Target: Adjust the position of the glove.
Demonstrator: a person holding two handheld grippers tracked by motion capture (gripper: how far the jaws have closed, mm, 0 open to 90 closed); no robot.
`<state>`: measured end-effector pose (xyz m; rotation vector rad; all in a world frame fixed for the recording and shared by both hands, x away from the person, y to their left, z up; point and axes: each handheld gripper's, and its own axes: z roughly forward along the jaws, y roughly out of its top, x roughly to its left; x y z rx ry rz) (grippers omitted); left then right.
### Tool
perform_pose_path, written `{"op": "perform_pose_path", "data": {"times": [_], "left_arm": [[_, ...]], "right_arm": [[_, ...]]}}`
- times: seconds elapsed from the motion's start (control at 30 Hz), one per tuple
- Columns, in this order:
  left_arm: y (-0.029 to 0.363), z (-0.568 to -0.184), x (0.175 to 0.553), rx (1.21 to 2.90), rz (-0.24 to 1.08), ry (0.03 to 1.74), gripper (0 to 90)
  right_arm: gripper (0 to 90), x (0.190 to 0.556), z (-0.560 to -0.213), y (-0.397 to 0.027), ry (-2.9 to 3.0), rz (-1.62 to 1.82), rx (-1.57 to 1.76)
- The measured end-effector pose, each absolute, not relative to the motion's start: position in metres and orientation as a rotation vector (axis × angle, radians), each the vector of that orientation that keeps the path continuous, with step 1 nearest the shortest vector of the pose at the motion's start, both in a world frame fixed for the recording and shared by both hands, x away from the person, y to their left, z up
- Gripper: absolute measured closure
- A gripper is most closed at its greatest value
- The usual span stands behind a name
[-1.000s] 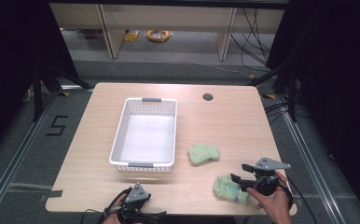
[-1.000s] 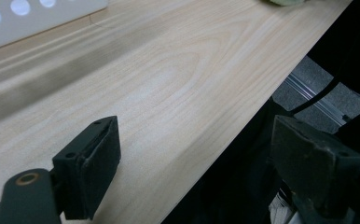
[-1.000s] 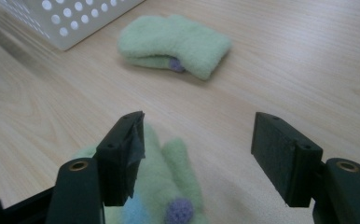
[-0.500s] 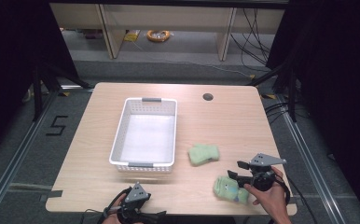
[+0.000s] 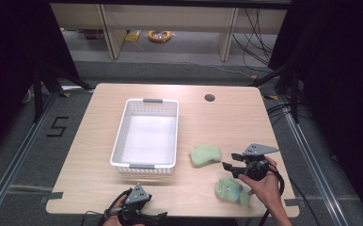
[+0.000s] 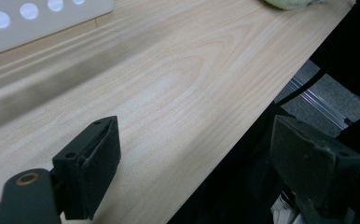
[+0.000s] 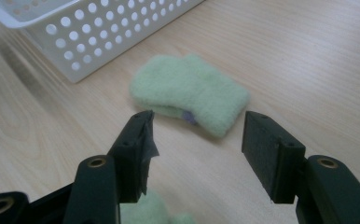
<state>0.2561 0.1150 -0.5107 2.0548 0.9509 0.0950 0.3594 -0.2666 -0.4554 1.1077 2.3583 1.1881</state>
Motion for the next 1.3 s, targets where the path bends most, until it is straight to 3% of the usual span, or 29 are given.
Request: {"op": "perform_pose_path", "data": {"times": [0.53,0.9,1.3], "left_arm": [[0.115,-0.511,0.256,2.041,0.078,0.975,16.1],[0.117,-0.51,0.257,2.055,0.09,0.954,16.1],[0.117,-0.51,0.257,2.051,0.087,0.957,16.1]], "right_arm": [[50.3,0.389,-0.449,-0.242,2.413,1.148,1.068],[54.5,0.42,-0.462,-0.207,2.518,1.105,1.086],[56.5,0.436,-0.476,-0.202,2.547,1.049,1.087]]}}
